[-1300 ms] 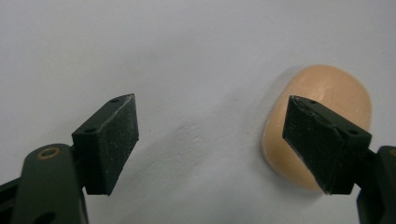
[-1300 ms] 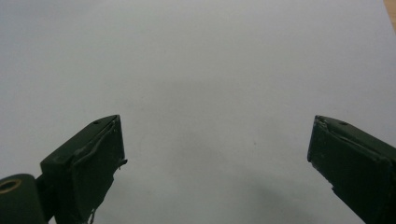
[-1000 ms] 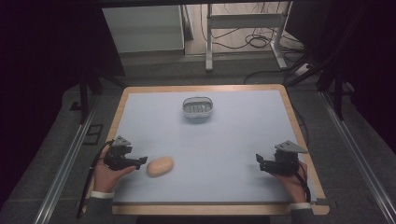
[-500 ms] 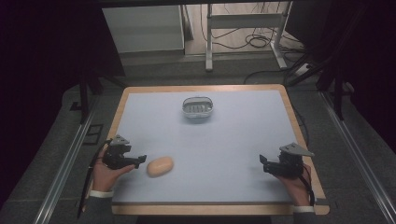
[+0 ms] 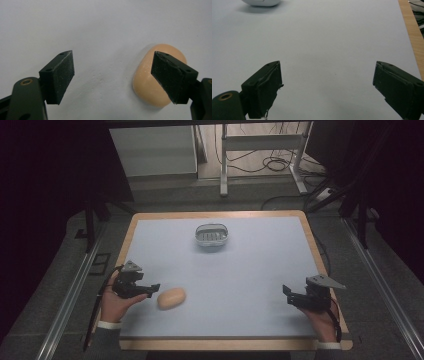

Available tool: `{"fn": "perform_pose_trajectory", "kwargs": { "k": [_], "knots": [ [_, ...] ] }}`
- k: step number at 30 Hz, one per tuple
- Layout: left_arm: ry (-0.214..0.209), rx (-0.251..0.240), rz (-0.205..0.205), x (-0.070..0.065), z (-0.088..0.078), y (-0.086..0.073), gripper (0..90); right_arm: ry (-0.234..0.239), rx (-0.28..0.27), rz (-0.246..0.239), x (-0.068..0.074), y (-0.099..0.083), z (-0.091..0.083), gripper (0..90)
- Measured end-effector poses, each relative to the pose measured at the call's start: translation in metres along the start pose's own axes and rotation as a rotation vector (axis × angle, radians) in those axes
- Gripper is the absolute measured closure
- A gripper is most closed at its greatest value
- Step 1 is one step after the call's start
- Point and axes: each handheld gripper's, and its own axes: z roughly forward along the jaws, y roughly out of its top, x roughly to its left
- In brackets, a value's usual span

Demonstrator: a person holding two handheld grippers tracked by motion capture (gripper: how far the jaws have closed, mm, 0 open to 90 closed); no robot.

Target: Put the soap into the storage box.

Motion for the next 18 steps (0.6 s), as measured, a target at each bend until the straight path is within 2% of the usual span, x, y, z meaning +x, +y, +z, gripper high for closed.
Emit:
{"fn": "perform_pose_trajectory", "kwargs": {
  "k": [4,10,13,18],
  "knots": [
    [0.009,-0.020,-0.008,-0.001,-0.009,0.005,22.0,-0.007,-0.008,-0.019,0.000,0.001,-0.001,8.4],
    [0.002,-0.009,0.034,-0.006,-0.014,0.014,22.6,-0.019,-0.005,-0.022,-0.001,0.000,-0.003,8.4],
    [-0.028,-0.003,0.061,-0.009,-0.014,0.019,22.5,-0.026,0.000,-0.022,-0.003,-0.002,-0.004,8.4],
    [-0.041,0.005,0.088,-0.014,-0.017,0.024,22.7,-0.032,0.003,-0.022,-0.003,-0.002,-0.005,8.4]
  ]
}}
